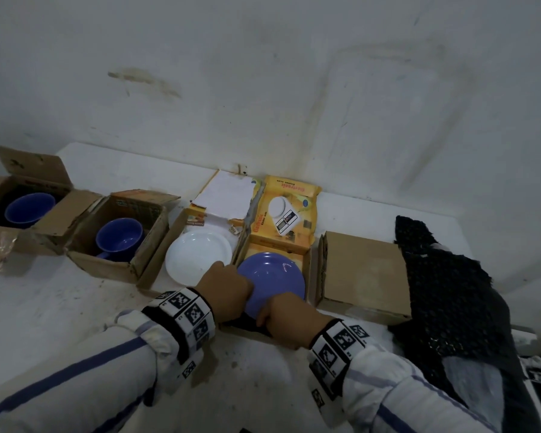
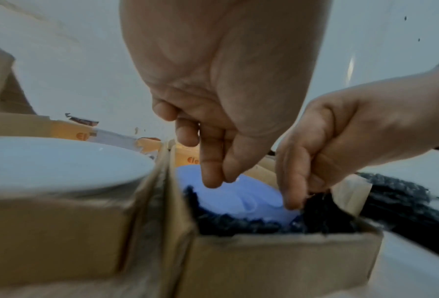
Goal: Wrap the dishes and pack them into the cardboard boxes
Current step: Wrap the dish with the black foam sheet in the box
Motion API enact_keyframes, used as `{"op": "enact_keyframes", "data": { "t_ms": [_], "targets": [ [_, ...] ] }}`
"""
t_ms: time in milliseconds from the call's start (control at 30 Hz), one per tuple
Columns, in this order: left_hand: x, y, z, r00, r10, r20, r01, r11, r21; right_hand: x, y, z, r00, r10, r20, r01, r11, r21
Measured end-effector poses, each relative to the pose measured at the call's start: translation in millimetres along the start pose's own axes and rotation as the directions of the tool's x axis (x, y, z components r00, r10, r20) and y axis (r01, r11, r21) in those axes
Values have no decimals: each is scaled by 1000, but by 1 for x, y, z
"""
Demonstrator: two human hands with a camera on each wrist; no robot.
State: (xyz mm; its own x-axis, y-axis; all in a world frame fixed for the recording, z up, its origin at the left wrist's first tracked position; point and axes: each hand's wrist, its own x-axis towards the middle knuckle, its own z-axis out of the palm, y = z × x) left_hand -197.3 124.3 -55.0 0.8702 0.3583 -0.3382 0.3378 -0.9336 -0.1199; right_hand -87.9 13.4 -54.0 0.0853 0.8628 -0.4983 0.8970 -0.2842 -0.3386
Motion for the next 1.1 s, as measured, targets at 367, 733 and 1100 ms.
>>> {"op": "enact_keyframes", "data": {
  "t_ms": [367, 733, 1100],
  "targets": [
    [69, 104, -70, 982, 34, -187, -136, 816, -562, -93, 128, -54, 731, 387, -562, -218, 913, 345],
    [115, 209, -95, 976, 129, -174, -215, 687, -694, -151, 231, -19, 680, 591, -433, -589, 793, 158],
    [110, 224, -110, 961, 82, -266, -278, 257, -926, -164, 224, -47, 598, 471, -648, -362, 880, 306]
  ]
}}
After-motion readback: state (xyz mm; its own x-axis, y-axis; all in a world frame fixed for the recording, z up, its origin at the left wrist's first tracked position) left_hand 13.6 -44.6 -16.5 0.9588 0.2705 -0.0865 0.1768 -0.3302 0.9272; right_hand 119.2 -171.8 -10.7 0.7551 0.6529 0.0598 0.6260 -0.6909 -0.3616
